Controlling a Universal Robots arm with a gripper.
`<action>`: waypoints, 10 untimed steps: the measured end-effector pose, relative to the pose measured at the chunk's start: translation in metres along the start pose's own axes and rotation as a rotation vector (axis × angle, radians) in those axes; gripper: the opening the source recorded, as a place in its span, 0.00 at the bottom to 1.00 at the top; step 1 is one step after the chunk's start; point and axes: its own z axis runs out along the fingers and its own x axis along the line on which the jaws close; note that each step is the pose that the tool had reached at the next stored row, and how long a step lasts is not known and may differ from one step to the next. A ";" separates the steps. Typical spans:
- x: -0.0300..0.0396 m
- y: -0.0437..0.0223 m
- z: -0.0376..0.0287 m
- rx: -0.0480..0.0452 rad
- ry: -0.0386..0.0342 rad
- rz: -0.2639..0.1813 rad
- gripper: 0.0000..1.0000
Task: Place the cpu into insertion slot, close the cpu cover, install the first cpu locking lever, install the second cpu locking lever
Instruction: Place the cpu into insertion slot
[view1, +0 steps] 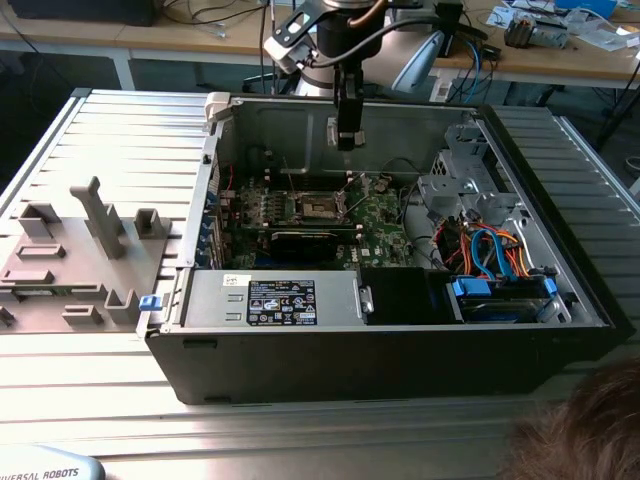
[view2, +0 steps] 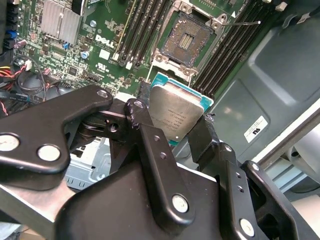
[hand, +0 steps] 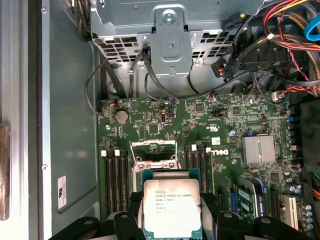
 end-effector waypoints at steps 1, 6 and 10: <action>0.0000 0.0000 0.0003 -0.0001 0.0000 0.000 0.54; 0.0000 -0.0001 0.0013 -0.0001 0.0001 0.000 0.54; 0.0000 -0.0002 0.0018 0.0000 0.0000 0.000 0.54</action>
